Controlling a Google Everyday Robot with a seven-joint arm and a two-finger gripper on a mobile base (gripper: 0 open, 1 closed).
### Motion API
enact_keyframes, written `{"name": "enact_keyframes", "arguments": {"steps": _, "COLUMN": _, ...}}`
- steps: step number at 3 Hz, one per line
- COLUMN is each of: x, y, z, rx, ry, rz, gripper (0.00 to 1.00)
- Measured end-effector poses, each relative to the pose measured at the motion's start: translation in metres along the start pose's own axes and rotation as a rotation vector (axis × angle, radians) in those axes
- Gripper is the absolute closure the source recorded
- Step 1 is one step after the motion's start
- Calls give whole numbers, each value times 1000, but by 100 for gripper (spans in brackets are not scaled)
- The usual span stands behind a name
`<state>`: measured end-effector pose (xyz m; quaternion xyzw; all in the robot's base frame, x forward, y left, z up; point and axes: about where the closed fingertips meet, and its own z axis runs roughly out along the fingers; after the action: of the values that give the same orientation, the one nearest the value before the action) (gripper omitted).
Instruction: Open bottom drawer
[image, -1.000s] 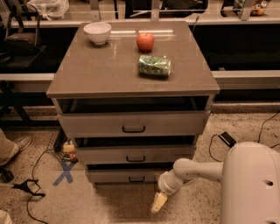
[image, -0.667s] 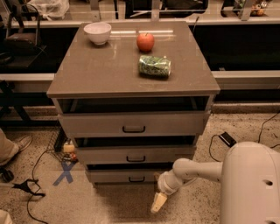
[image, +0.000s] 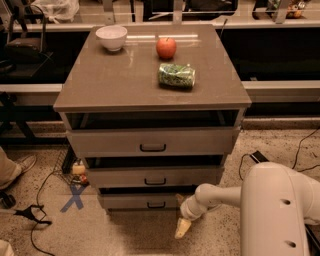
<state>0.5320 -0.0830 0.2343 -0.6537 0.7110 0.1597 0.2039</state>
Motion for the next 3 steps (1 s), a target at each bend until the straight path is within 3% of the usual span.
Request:
{"name": "enact_keyframes", "arguments": {"steps": 2, "x": 10, "y": -29, "z": 23, "rx": 54, "ry": 21, "rz": -69, "gripper": 0}}
{"name": "enact_keyframes", "arguments": {"steps": 3, "x": 1, "y": -41, "z": 34, "rx": 69, "ry": 23, "rz": -99, "gripper": 0}}
